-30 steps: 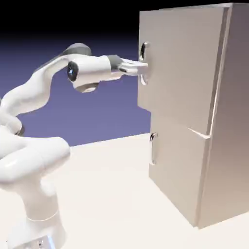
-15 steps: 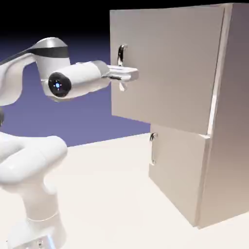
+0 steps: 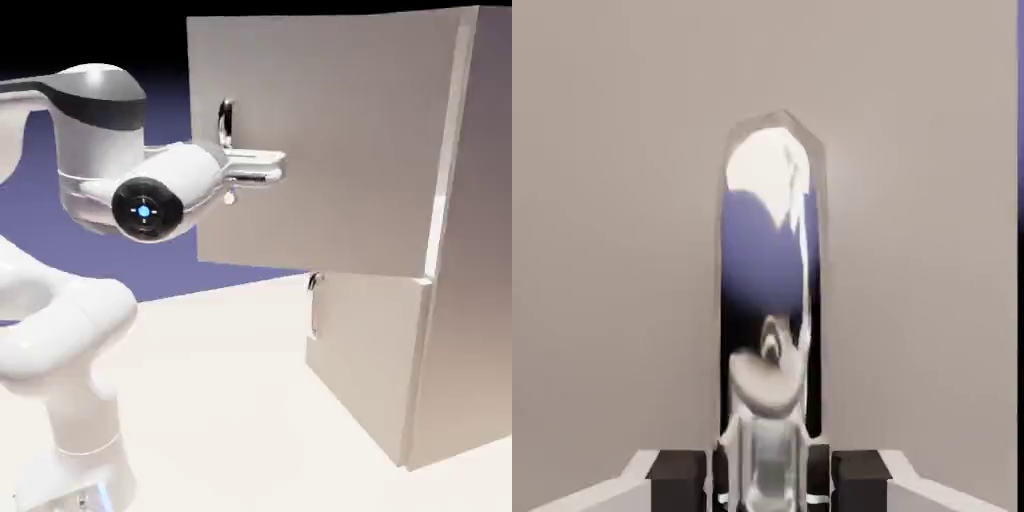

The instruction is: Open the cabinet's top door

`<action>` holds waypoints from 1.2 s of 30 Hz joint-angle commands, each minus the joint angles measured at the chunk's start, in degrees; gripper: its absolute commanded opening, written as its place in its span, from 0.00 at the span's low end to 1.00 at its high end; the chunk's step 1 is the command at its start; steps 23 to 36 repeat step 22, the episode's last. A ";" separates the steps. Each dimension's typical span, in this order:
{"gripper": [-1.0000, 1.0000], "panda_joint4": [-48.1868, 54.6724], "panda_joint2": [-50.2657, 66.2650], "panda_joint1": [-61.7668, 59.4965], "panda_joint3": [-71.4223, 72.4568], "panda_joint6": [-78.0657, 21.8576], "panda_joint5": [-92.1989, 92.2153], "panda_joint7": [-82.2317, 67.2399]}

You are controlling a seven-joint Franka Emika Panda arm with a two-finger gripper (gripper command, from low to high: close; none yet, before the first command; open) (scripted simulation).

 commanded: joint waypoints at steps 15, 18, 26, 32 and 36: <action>0.00 26.17 31.15 13.94 -19.71 -26.58 -15.63 -14.07; 0.00 32.03 37.38 16.28 -22.84 -32.30 -17.12 -17.26; 0.00 38.36 44.11 18.02 -25.66 -38.49 -18.34 -21.08; 0.00 38.36 44.11 18.02 -25.66 -38.49 -18.34 -21.08; 0.00 38.36 44.11 18.02 -25.66 -38.49 -18.34 -21.08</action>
